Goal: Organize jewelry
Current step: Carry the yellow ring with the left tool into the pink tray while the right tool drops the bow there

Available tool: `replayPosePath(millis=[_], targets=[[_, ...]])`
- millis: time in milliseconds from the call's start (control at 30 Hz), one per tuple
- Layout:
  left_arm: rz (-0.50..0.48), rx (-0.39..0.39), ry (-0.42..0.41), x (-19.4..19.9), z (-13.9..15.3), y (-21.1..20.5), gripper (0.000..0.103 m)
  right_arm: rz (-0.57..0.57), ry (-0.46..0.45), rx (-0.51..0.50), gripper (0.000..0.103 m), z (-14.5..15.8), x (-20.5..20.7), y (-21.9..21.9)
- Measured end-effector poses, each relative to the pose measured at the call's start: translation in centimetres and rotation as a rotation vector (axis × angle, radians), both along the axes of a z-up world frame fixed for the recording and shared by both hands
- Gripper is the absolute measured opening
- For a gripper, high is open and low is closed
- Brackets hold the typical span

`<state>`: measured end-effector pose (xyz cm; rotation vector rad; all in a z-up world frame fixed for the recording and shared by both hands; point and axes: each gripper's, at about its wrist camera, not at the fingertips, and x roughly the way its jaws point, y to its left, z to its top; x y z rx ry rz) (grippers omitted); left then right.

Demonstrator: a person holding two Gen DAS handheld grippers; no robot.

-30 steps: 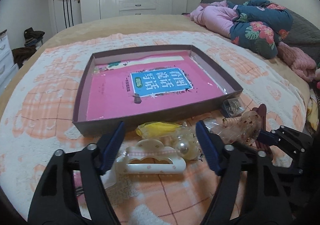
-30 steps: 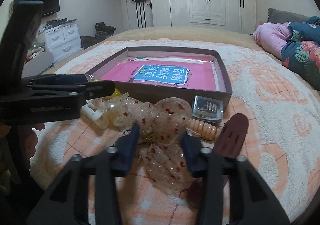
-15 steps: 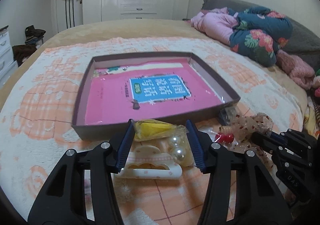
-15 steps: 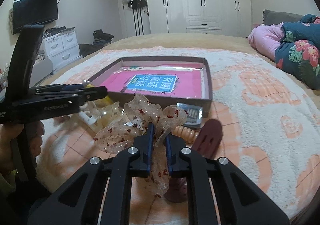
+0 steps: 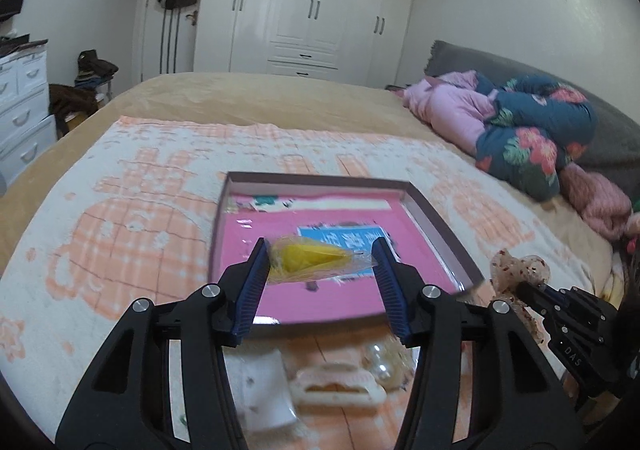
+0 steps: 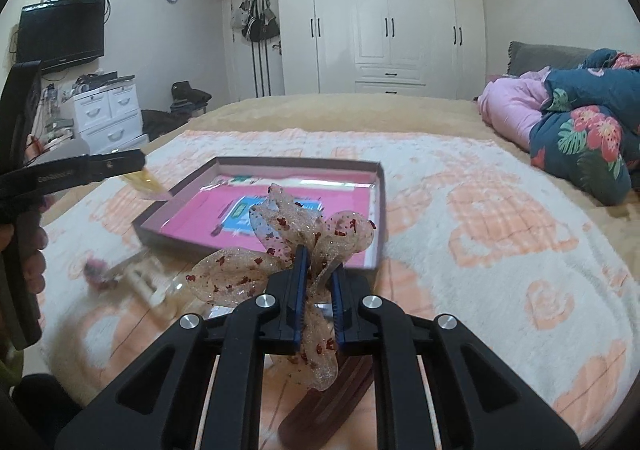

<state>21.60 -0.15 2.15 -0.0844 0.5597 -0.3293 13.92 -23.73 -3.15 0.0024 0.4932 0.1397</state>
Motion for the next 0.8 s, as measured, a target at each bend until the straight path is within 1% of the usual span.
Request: replayPosePath(millis=[233, 433, 567, 667, 733, 800], targets=[[0.053, -0.056, 0.013, 2.6, 0.3, 1.6, 0.043, -0.035, -0.021, -0.02, 0.011, 0.9, 3.6, -0.5], [0.091, -0.1, 0.042, 4.4, -1.0, 1.9, 0.043, -0.057, -0.001, -0.031, 0.011, 0.9, 6.6, -0.5], [0.099, -0.098, 0.06, 5.2, -2.2, 1.3, 0.044, -0.069, 0.031, -0.041, 0.011, 0.5, 8.5, -0.3], [0.096, -0.075, 0.081, 5.9, -3.2, 0.5, 0.044, -0.073, 0.069, -0.031, 0.011, -0.1, 9.8, -0.3], [0.103, -0.077, 0.105, 6.3, -3.8, 0.4, 0.044, -0.075, 0.089, -0.032, 0.011, -0.6, 10.4, -0.2], [0.104, -0.083, 0.11, 6.5, -4.1, 0.3, 0.044, -0.074, 0.104, -0.033, 0.011, -1.0, 10.8, 0.0]])
